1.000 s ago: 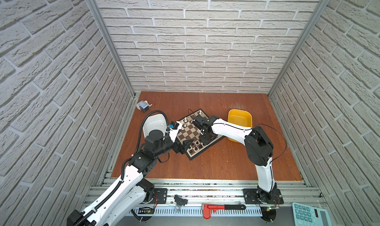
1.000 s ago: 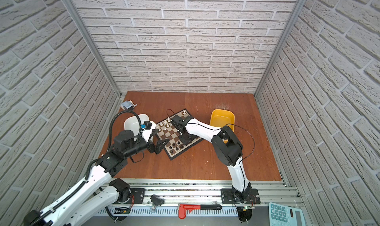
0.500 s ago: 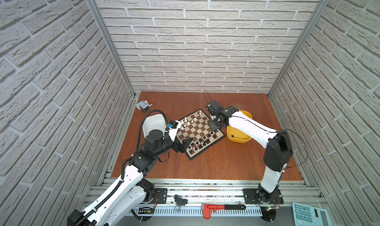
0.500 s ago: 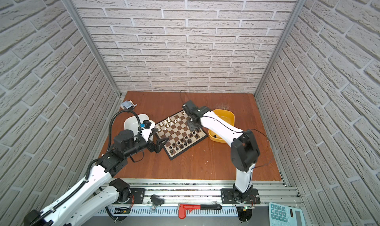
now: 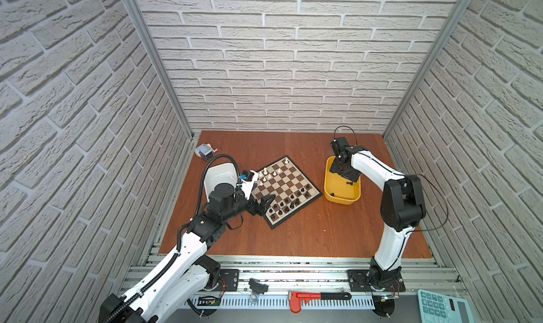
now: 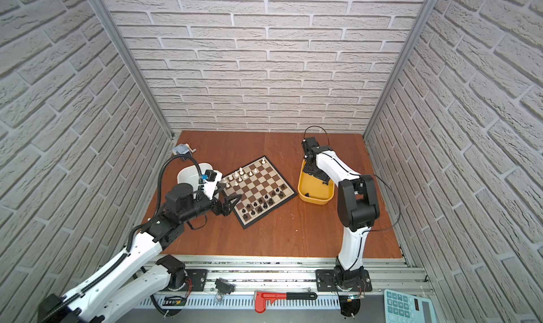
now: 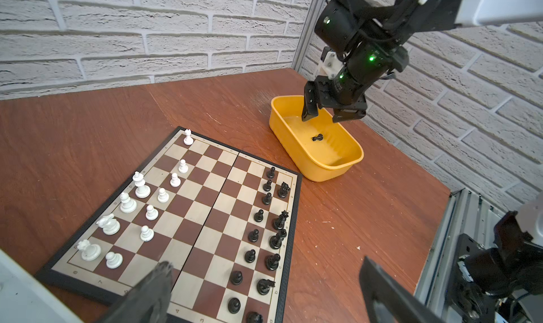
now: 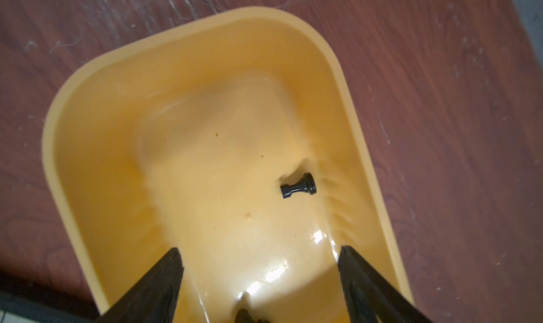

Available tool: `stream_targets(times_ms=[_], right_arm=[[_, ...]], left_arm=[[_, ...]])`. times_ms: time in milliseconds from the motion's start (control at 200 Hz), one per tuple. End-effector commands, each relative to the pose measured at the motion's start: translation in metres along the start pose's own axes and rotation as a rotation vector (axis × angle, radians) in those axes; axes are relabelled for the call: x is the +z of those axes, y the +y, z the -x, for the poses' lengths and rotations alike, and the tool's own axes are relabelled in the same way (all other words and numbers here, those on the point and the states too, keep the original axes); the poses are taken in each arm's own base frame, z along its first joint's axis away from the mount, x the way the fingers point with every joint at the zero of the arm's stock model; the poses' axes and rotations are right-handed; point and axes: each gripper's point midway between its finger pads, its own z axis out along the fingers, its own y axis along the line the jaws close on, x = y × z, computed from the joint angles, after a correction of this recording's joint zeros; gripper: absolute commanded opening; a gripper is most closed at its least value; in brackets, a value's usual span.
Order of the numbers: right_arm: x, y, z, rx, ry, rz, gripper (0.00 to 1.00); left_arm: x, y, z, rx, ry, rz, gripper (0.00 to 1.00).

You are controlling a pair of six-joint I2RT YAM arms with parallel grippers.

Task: Set up the chess pieces on the board
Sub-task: 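Move the right gripper into the yellow bin over a black pawn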

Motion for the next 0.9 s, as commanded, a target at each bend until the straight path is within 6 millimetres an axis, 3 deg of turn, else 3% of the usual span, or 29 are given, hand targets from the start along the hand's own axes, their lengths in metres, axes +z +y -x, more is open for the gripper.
stream_targets(times_ms=[0,130,195,365,465,895], right_arm=[[-0.001,-0.020,0.000,0.278,0.050,-0.022,0.85],[0.014,-0.025,-0.002,0.455,0.095,0.057,0.73],[0.019,-0.026,-0.002,0.491,0.108,0.057,0.73],[0.033,-0.020,-0.005,0.552,0.153,0.082,0.70],[0.038,-0.010,-0.004,0.573,0.169,0.116,0.63],[0.057,-0.017,-0.010,0.665,0.204,0.056,0.54]], left_arm=[[-0.003,-0.005,0.023,0.021,-0.081,-0.023,0.98],[-0.004,-0.006,0.025,0.024,-0.089,-0.027,0.98],[-0.004,-0.006,0.025,0.025,-0.087,-0.027,0.98],[-0.004,-0.006,0.025,0.028,-0.090,-0.030,0.98],[-0.004,-0.006,0.024,0.025,-0.091,-0.032,0.99],[-0.003,-0.006,0.026,0.009,-0.108,-0.039,0.99]])
